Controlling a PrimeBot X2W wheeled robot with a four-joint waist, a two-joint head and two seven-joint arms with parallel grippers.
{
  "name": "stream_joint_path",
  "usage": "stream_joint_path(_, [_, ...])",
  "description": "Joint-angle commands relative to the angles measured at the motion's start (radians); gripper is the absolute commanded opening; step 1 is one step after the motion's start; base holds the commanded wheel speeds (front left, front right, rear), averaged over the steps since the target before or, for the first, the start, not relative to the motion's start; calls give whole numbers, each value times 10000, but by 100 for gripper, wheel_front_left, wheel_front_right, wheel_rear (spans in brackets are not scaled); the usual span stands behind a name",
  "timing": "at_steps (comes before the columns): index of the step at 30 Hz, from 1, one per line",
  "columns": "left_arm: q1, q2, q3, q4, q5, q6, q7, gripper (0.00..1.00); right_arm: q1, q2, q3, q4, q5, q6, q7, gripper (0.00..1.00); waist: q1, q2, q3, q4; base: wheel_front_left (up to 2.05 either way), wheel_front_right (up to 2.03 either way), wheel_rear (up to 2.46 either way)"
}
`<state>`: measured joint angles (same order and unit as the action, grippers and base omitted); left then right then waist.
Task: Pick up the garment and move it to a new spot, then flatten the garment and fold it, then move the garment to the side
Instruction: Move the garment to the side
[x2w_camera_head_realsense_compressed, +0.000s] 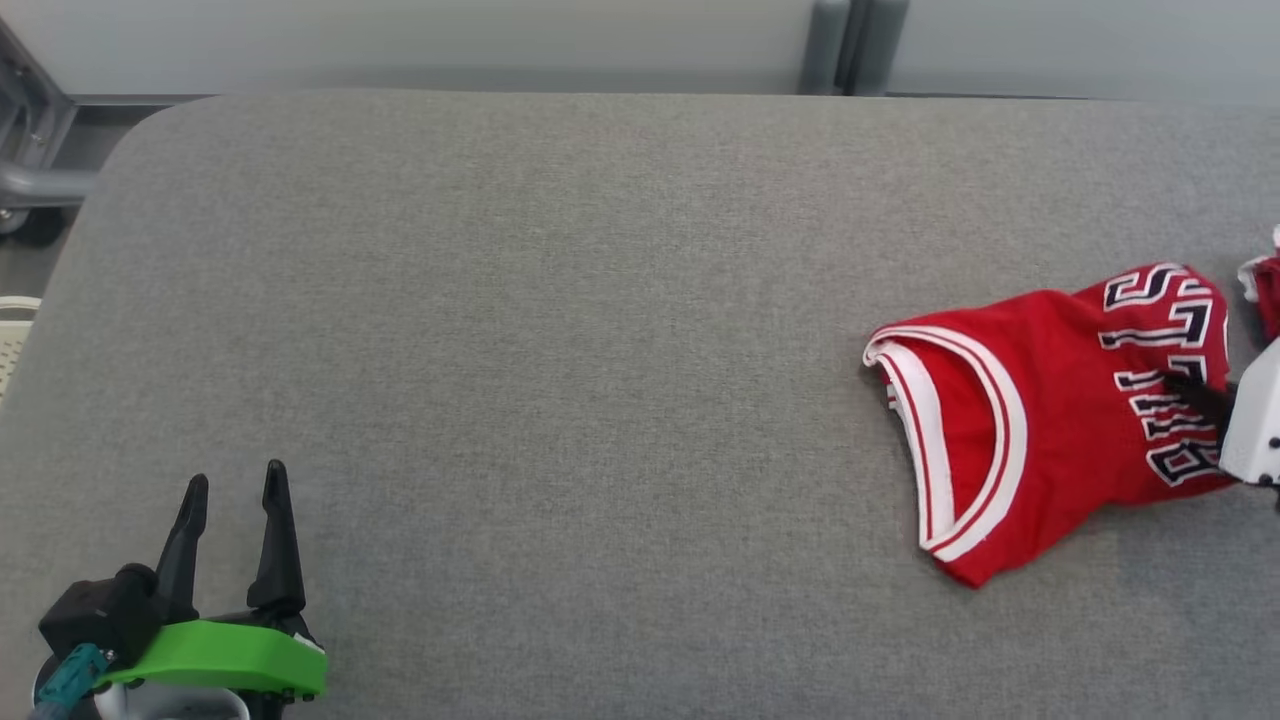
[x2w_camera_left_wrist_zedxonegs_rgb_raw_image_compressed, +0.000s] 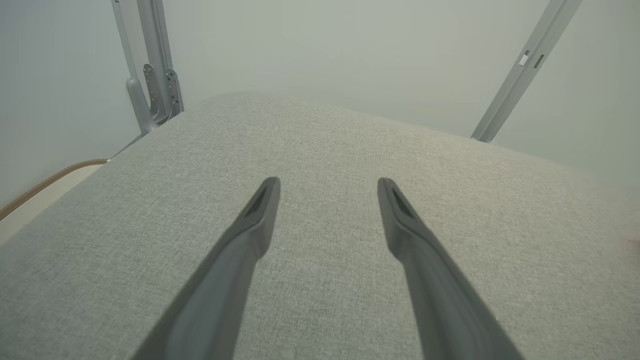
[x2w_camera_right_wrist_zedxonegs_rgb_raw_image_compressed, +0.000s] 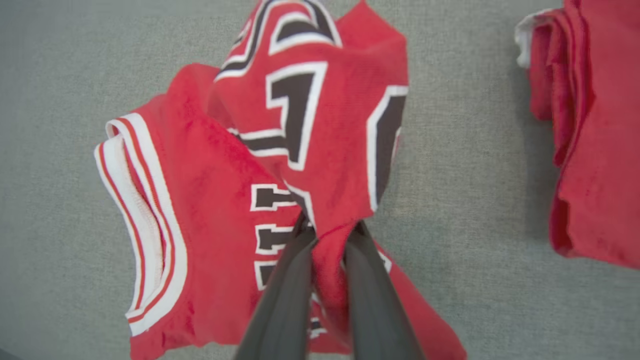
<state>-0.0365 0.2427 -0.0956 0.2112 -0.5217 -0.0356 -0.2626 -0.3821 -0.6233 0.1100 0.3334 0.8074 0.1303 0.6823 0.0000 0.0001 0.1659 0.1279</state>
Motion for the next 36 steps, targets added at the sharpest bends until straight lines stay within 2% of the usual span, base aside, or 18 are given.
stream_joint_path(1, [-104,86,58,-71,61,-17,-25,100,-351,2,-102,-2,-302,5,-159,0,0,-1,373,-548,0,0,0])
stream_joint_path(7, [-329,197,116,-464,150,105,2,100,-1214,245,72,27,-1225,5,-389,0,0,-1,839,-1465,0,0,0])
stream_joint_path(17, [-659,496,53,-689,242,133,197,100,-1605,248,246,82,-1559,3,-1281,0,0,-1,1297,-2321,0,0,0])
stream_joint_path(26, [-898,733,-23,-1233,339,226,511,100,-2815,-10,-295,893,-2124,5,-1957,0,0,-1,1793,-2170,0,0,0])
stream_joint_path(36, [-913,957,-27,-1738,428,418,808,100,-4186,-250,-1100,1697,-2425,3,-1600,0,0,-1,2195,-1939,0,0,0])
